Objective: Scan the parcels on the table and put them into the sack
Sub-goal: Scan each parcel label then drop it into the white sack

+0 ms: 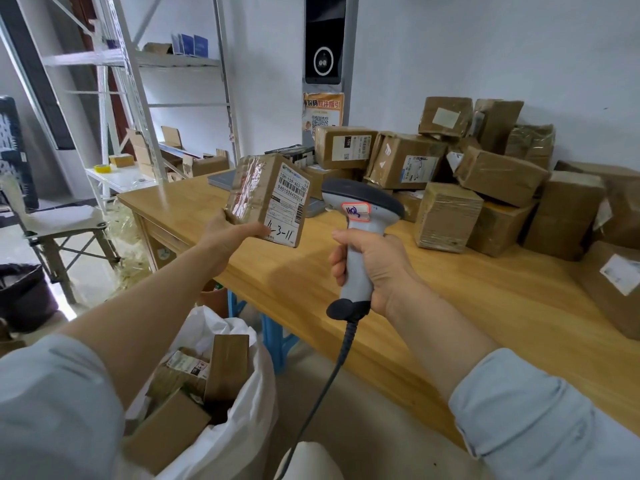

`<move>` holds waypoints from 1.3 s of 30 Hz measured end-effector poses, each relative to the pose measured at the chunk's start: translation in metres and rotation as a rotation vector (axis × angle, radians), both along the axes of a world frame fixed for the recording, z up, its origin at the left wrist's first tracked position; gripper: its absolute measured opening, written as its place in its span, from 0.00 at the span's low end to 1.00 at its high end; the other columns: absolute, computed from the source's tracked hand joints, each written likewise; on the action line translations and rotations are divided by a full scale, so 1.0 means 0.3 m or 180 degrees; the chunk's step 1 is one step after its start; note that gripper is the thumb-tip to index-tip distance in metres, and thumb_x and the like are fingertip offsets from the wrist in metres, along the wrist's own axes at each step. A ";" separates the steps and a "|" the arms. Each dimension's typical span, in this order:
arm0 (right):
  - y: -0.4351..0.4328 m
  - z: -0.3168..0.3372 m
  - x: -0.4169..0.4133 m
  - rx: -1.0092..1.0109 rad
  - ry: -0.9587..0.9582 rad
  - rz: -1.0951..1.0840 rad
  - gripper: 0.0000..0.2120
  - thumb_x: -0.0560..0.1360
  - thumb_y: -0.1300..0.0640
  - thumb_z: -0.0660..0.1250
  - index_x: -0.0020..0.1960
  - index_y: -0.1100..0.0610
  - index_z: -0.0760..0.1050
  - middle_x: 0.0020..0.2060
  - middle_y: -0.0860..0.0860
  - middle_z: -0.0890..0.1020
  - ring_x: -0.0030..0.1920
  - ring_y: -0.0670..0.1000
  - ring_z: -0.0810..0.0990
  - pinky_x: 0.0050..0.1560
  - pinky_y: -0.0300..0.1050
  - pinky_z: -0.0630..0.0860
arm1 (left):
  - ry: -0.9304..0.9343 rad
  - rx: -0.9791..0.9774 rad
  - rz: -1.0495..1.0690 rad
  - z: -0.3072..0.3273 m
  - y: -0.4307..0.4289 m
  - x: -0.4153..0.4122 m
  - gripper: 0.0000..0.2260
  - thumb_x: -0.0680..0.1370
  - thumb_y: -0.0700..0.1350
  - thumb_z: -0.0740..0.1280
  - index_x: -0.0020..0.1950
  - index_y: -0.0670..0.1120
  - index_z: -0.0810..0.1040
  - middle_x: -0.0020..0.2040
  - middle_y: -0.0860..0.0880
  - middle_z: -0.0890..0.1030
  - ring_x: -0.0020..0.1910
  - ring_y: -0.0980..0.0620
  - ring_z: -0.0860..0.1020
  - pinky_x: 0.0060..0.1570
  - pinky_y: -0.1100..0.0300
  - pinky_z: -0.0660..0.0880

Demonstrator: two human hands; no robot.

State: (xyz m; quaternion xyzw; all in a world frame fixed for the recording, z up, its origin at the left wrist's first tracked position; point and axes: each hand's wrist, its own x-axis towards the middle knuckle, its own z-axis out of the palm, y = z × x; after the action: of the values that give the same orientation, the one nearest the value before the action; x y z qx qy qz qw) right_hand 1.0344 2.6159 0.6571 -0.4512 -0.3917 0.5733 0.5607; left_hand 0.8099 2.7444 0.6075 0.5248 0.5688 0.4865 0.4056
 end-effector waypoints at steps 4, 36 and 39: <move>0.004 -0.001 -0.012 0.0024 -0.0003 0.0049 0.07 0.73 0.63 0.69 0.38 0.62 0.73 0.24 0.56 0.78 0.21 0.50 0.73 0.24 0.38 0.71 | -0.0077 0.0024 0.0051 0.010 -0.016 -0.015 0.40 0.48 0.55 0.79 0.57 0.48 0.72 0.54 0.47 0.81 0.56 0.46 0.79 0.62 0.48 0.74; 0.210 -0.515 -0.543 -0.1516 -0.0791 0.1296 0.05 0.72 0.63 0.70 0.40 0.62 0.75 0.28 0.55 0.79 0.23 0.49 0.75 0.25 0.39 0.73 | 0.1200 -0.1449 0.1530 -0.874 -0.160 -0.568 0.29 0.73 0.60 0.67 0.73 0.54 0.67 0.75 0.44 0.59 0.73 0.40 0.59 0.72 0.46 0.59; 0.225 -0.534 -0.548 -0.1577 -0.0777 0.1324 0.05 0.72 0.63 0.70 0.41 0.62 0.74 0.28 0.55 0.78 0.23 0.49 0.75 0.24 0.38 0.72 | 0.1995 -0.1918 0.1072 -0.964 -0.137 -0.589 0.24 0.79 0.61 0.54 0.74 0.57 0.63 0.78 0.42 0.53 0.76 0.38 0.48 0.73 0.41 0.50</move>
State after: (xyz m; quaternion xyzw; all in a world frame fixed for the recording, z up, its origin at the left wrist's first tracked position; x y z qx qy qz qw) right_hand 0.8699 2.6834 0.4970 -0.5493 -0.3884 0.6948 0.2542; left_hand 0.6332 2.7033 0.3184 0.4057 0.8571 0.1766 0.2639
